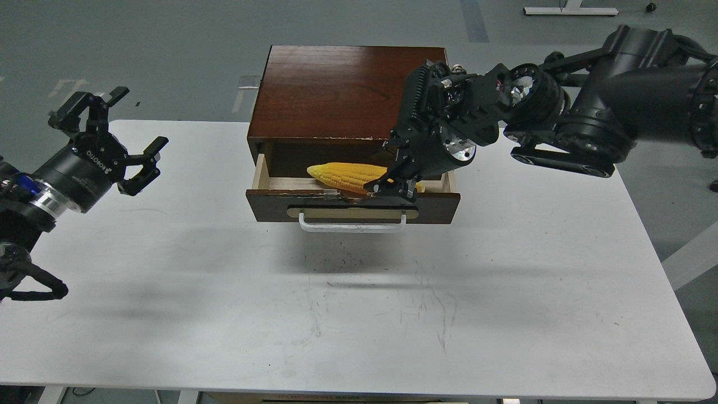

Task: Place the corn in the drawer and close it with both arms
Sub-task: 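Open the right gripper and withdraw it back to the side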

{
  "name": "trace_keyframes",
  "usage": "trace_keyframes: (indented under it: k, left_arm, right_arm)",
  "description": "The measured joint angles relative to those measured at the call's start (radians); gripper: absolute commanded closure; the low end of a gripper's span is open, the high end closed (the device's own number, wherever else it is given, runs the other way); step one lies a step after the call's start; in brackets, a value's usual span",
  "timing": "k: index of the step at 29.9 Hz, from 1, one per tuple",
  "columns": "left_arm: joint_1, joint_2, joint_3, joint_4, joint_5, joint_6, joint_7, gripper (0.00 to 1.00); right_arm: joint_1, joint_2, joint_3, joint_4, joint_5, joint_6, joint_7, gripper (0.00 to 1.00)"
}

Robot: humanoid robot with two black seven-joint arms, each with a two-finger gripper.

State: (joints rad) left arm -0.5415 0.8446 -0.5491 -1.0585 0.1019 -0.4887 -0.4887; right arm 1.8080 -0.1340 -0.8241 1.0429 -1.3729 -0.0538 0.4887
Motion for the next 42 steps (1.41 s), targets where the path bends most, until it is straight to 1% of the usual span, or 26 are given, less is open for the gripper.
trace_keyframes:
  k: [8, 10, 13, 14, 16, 18, 23, 27, 33, 36, 42]
  left_arm:
    - [0.000, 0.000, -0.001, 0.000, -0.001, 0.000, 0.000, 0.00]
    - [0.000, 0.000, -0.002, 0.000, -0.001, 0.000, 0.000, 0.00]
    - [0.000, 0.000, -0.003, 0.000, -0.001, 0.000, 0.000, 0.00]
    - [-0.001, 0.000, -0.003, 0.000, -0.001, 0.000, 0.000, 0.00]
    - [-0.001, 0.000, -0.003, 0.000, -0.001, 0.000, 0.000, 0.00]
    - [-0.002, 0.000, -0.003, 0.000, -0.001, 0.000, 0.000, 0.00]
    - [-0.002, -0.005, -0.003, 0.000, -0.001, 0.000, 0.000, 0.00]
    - [-0.002, -0.013, -0.003, 0.000, -0.001, 0.000, 0.000, 0.00]
    - [0.000, -0.028, -0.002, 0.000, -0.001, 0.000, 0.000, 0.00]
    - [0.001, -0.034, -0.002, 0.000, 0.001, 0.000, 0.000, 0.00]
    - [0.003, -0.050, 0.000, 0.002, 0.001, 0.000, 0.000, 0.00]
  right_arm:
    - [0.037, -0.008, 0.016, 0.017, 0.013, -0.008, 0.000, 0.33]
    - [0.057, -0.022, 0.037, 0.023, 0.020, -0.010, 0.000, 0.26]
    - [0.070, -0.069, 0.099, 0.026, 0.058, -0.009, 0.000, 0.19]
    - [0.071, -0.090, 0.120, 0.026, 0.091, -0.008, 0.000, 0.16]
    - [0.073, -0.131, 0.148, 0.027, 0.169, -0.005, 0.000, 0.06]
    - [0.068, -0.174, 0.164, 0.029, 0.268, -0.004, 0.000, 0.04]
    - [-0.003, -0.308, 0.207, 0.031, 0.572, 0.001, 0.000, 0.04]
    - [-0.152, -0.418, 0.297, 0.028, 0.737, 0.002, 0.000, 0.04]
    - [-0.486, -0.547, 0.560, 0.015, 0.936, 0.011, 0.000, 0.04]
    - [-0.640, -0.574, 0.708, 0.011, 1.028, 0.034, 0.000, 0.04]
    - [-0.874, -0.569, 0.932, -0.038, 1.207, 0.093, 0.000, 0.03]
